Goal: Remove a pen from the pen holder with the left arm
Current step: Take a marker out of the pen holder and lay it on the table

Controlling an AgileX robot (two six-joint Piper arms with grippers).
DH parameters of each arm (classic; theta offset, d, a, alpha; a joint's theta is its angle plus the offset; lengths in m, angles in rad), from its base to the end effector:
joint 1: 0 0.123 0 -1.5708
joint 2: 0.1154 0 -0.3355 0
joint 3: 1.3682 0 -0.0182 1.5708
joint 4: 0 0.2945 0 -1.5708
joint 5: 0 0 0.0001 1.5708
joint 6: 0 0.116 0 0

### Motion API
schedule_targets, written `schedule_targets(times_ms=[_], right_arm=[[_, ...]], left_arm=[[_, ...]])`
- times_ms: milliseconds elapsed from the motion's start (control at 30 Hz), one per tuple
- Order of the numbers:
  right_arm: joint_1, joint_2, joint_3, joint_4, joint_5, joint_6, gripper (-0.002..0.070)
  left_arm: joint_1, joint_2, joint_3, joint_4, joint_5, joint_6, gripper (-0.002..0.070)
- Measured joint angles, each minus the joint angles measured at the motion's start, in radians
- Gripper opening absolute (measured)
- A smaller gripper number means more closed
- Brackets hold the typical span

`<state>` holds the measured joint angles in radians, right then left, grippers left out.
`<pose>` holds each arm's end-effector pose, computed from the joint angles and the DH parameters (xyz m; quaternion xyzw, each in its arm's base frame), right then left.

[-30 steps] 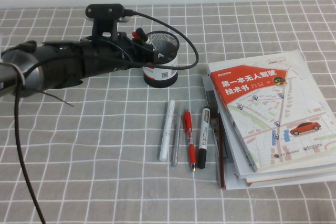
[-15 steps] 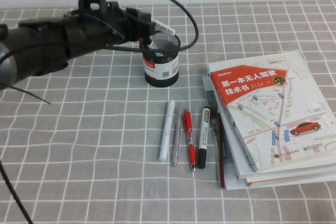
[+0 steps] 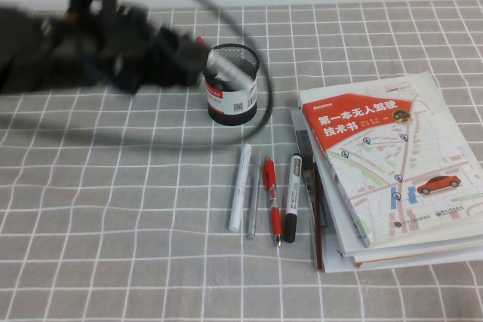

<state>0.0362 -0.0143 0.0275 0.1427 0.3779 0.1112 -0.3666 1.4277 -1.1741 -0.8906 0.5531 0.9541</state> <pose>0.0689 0.0086 0.1624 0.0679 0.8020 0.1037 0.5844 0.3332 -0.1787 0.3733 0.3143 0.7966 -0.2342 0.4602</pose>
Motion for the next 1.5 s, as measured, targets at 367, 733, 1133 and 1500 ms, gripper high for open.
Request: schedule_targets(times_ms=[367,733,1133,1500], right_arm=[[0.000,0.000,0.000,0.000,0.000,0.000,-0.0013],[0.000,0.000,0.000,0.000,0.000,0.000,-0.0013],[0.000,0.000,0.000,0.000,0.000,0.000,-0.0013],[0.000,0.000,0.000,0.000,0.000,0.000,-0.0013]], left_arm=[[-0.137,-0.344,0.543,-0.133,-0.404,-0.010,0.0106],[-0.331,-0.193,0.596,-0.119,-0.829,-0.021,0.0106],[-0.359,0.042,0.560,0.285,-1.005,-0.488,0.0106],[-0.359,0.180,0.559,0.430,-1.037,-0.714,0.0106]])
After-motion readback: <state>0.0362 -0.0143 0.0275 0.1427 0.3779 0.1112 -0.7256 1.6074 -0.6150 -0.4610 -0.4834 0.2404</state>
